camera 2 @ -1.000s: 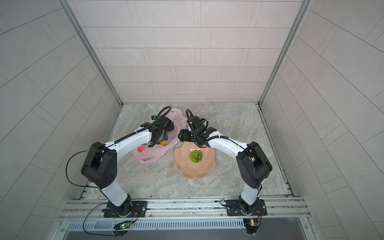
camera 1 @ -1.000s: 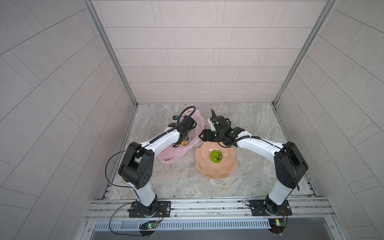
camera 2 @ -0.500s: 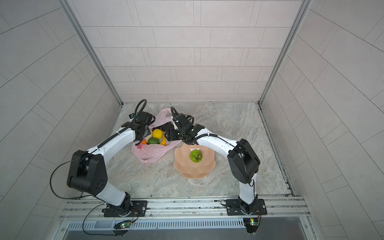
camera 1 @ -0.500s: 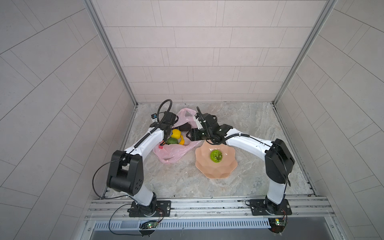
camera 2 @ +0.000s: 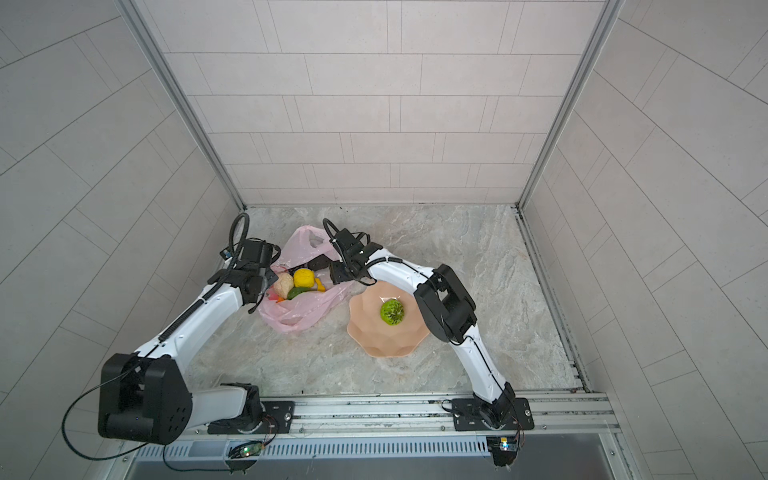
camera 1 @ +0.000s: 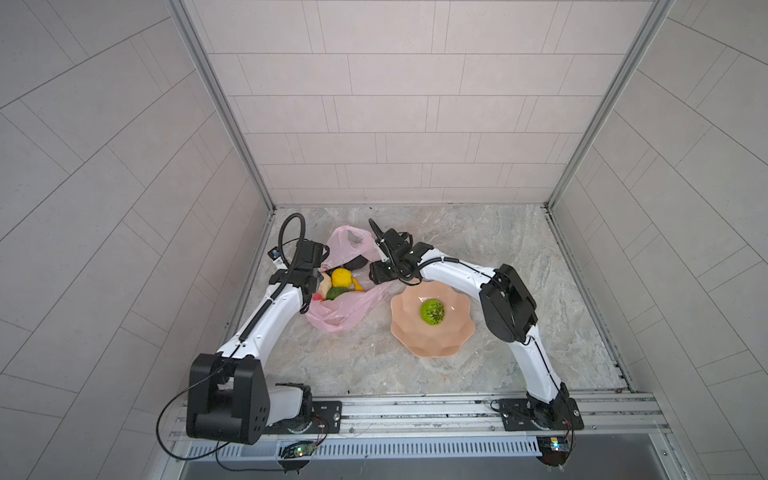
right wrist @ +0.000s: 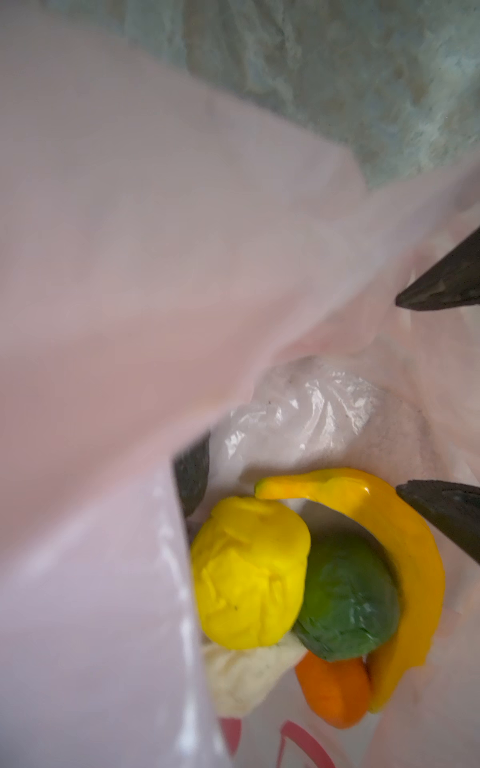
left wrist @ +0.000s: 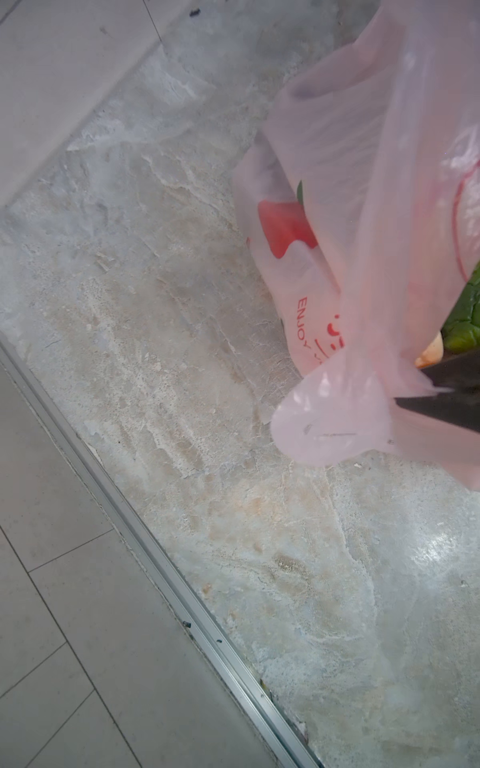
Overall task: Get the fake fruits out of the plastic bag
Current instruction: 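Reach the right gripper into the bag and grasp the yellow lemon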
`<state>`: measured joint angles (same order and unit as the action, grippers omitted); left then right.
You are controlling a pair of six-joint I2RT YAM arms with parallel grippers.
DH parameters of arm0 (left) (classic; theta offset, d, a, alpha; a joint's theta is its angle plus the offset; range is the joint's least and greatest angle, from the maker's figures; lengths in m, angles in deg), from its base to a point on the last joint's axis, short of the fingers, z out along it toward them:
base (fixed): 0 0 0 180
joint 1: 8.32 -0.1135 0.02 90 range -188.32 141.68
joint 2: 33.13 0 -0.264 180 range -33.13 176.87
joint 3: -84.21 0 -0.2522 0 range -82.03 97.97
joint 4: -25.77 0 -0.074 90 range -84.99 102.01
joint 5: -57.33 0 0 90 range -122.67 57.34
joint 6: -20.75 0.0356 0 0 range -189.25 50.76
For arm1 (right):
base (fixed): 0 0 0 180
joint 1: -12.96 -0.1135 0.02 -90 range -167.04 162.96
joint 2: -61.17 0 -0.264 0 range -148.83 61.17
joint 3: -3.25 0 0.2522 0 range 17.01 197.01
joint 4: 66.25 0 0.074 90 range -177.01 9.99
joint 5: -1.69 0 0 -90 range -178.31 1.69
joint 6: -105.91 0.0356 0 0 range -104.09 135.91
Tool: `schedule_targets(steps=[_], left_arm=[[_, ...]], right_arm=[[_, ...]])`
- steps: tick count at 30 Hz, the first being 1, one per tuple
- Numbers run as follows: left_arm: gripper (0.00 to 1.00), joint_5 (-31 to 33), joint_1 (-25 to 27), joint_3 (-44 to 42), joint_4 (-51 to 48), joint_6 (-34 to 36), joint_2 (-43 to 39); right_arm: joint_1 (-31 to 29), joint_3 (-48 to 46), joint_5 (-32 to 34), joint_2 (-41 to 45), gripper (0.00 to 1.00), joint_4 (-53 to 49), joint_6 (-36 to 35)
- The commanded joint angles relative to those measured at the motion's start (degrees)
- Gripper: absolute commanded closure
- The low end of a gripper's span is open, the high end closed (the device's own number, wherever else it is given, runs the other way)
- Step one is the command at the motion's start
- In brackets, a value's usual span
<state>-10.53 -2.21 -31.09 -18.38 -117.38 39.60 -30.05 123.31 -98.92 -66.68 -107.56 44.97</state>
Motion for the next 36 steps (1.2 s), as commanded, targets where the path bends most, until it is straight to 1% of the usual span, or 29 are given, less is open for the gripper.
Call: schedule_targets(steps=[1, 6, 11, 16, 17, 22, 28, 36], left_arm=[[1.00, -2.8, -0.1, -0.6, 3.2, 1.2, 0.7], [1.00, -7.4, 0.1, -1.6, 6.5, 3.2, 2.5], [1.00, -7.1, 0.5, -3.8, 7.9, 3.6, 1.3], [1.00, -5.3, 0.4, -5.9, 8.9, 3.8, -1.0], [1.00, -5.3, 0.4, -6.4, 9.4, 3.8, -1.5], [1.00, -5.7, 0.4, -7.8, 11.3, 4.4, -2.0], [1.00, -6.5, -0.5, -8.9, 12.7, 4.7, -1.9], [1.00, -6.8, -1.7, -9.4, 12.9, 4.0, -1.8]], right_arm=[[-0.6, 3.1, -1.8, -0.6, 0.37, -1.4, -0.8], [-2.9, 6.4, -1.7, -1.1, 0.37, -2.8, -1.5], [-5.6, 8.6, -0.6, -2.8, 0.37, -4.6, -2.5], [-6.8, 7.8, -1.0, -3.2, 0.38, -3.9, -2.2], [-6.9, 7.9, -1.3, -3.4, 0.37, -3.5, -1.9], [-7.9, 10.0, -0.6, -4.8, 0.26, -2.8, -0.8], [-8.0, 17.3, 2.4, -10.6, 0.23, -5.2, 0.7], [-8.4, 24.5, 3.0, -15.9, 0.17, -4.1, 2.7]])
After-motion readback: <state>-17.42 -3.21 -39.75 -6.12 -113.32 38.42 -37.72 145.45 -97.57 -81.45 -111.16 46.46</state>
